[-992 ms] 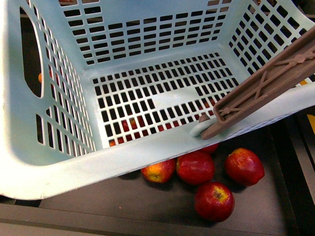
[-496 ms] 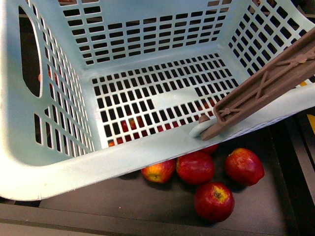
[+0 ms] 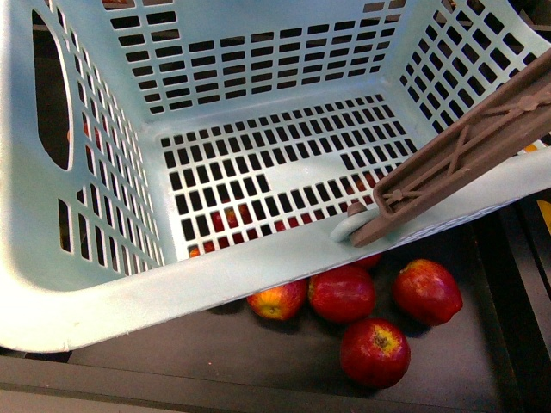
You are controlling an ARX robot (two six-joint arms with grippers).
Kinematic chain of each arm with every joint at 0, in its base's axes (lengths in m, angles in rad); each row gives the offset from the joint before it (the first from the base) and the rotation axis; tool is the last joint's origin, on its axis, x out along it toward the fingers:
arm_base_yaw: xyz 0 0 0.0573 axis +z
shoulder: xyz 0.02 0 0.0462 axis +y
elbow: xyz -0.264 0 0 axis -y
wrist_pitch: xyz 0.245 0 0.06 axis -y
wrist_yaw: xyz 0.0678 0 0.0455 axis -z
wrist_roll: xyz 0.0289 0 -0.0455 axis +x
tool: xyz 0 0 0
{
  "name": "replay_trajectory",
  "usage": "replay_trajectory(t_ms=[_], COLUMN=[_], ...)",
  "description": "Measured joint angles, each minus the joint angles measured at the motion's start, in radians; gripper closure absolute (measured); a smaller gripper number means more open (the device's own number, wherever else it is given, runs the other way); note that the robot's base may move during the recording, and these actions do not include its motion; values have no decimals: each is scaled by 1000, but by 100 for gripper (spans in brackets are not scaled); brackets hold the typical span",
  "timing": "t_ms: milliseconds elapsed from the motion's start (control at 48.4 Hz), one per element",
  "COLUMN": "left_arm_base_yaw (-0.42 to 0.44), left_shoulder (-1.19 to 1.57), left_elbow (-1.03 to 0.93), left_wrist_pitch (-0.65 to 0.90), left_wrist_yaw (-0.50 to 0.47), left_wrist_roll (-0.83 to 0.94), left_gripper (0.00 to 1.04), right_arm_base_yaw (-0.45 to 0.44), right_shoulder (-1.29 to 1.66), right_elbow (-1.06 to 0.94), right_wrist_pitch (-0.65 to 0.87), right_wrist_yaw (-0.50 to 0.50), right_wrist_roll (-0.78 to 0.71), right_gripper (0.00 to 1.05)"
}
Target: Pick lemon and mango into basket
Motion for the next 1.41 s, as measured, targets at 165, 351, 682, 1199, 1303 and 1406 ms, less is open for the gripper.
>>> replay_trajectory(t_ms=[165, 351, 682, 1199, 1303, 1406], left_arm_base_yaw=[0, 0, 0, 0, 0, 0], left_shoulder=[0, 0, 0, 0, 0, 0], left_elbow=[0, 0, 0, 0, 0, 0], left_wrist_pitch=[0, 0, 0, 0, 0, 0], left_wrist_yaw=[-1, 0, 0, 0, 0, -1], left_wrist_roll=[0, 0, 0, 0, 0, 0], left_gripper=[100, 100, 100, 100, 100, 100], right_arm_base_yaw=[16, 35, 51, 75, 76, 77], right_shoulder=[8, 39, 90, 127, 130, 135], right_elbow=[32, 71, 131, 172, 173, 173], right_wrist_pitch=[-5, -23, -37, -29, -29, -29], right_wrist_yaw=[0, 2, 8, 20, 19, 19], right_wrist_roll=[5, 7, 29, 85, 95, 101], right_gripper=[9, 9, 9, 9, 23, 40])
